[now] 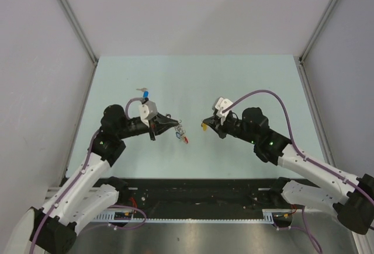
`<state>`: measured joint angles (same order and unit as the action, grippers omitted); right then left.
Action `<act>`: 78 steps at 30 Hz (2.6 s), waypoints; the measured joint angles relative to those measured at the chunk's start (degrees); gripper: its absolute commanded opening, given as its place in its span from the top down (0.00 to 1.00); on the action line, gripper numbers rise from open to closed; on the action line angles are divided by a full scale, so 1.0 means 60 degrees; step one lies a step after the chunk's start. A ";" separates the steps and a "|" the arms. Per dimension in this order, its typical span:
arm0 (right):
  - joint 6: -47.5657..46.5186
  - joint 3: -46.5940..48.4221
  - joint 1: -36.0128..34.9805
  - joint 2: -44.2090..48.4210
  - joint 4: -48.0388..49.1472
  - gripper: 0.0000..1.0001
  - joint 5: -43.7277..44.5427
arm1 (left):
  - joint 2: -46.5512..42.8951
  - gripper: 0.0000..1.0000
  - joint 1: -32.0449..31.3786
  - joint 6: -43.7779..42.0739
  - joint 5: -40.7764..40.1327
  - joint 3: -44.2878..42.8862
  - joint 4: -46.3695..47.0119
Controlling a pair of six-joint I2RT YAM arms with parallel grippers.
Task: Put the keys on the keyring
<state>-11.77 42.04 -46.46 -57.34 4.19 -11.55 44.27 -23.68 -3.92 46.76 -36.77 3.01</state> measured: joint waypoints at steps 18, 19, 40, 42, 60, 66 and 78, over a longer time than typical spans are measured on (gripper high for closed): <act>-0.1107 0.0080 -0.1133 0.0871 -0.0474 1.00 -0.0634 | 0.1570 1.00 -0.0528 -0.2852 0.1851 -0.1464 -0.1242; -0.1228 0.0117 -0.1384 0.0838 -0.0535 1.00 -0.0470 | 0.1555 1.00 -0.0557 -0.2932 0.1854 -0.1461 -0.1297; -0.1854 0.0408 -0.2546 0.0521 -0.0692 1.00 0.0645 | 0.1173 1.00 -0.1162 -0.3614 0.2262 -0.0933 -0.1603; -0.1883 0.0412 -0.2605 0.0590 -0.0856 1.00 0.0681 | 0.1173 1.00 -0.1162 -0.3625 0.2280 -0.0922 -0.1603; -0.1912 0.0412 -0.2747 0.0692 -0.1078 1.00 0.0776 | 0.1173 1.00 -0.1162 -0.3676 0.2495 -0.0922 -0.1592; -0.1909 0.0426 -0.2747 0.0692 -0.1086 1.00 0.0714 | 0.1173 1.00 -0.1180 -0.3676 0.2514 -0.0922 -0.1592; -0.1909 0.0561 -0.2834 0.0692 -0.1093 1.00 0.0521 | 0.1173 1.00 -0.1188 -0.3697 0.2528 -0.0922 -0.1596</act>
<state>-23.22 45.41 -63.46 -53.19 -2.37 -8.43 51.31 -30.81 -26.11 61.93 -42.30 -6.57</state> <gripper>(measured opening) 0.009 0.007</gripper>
